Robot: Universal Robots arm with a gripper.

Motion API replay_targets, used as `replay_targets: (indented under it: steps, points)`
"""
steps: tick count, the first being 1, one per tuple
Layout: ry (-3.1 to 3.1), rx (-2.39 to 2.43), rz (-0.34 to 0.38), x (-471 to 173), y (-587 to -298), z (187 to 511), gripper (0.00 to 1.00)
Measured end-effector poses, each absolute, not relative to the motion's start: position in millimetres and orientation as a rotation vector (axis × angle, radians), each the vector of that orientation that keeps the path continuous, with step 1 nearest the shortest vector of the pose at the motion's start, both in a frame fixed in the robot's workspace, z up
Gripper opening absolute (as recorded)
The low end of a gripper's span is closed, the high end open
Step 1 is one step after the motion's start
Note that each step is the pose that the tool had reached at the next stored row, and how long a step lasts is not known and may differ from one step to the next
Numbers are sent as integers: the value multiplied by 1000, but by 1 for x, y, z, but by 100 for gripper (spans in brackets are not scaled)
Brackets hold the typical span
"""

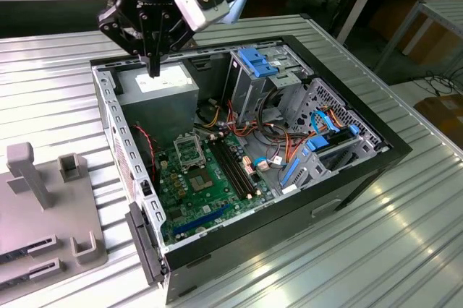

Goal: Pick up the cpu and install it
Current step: 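Reach for the cpu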

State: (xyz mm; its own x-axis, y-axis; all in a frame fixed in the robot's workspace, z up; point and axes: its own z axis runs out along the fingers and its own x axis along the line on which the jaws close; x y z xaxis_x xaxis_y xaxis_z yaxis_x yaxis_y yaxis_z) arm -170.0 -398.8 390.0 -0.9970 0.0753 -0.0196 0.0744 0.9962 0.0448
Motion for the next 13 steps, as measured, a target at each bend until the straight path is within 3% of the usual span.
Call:
replay_targets:
  steps: [13]
  points:
    - [3119, 117, 69, -177, -399, 390, 11]
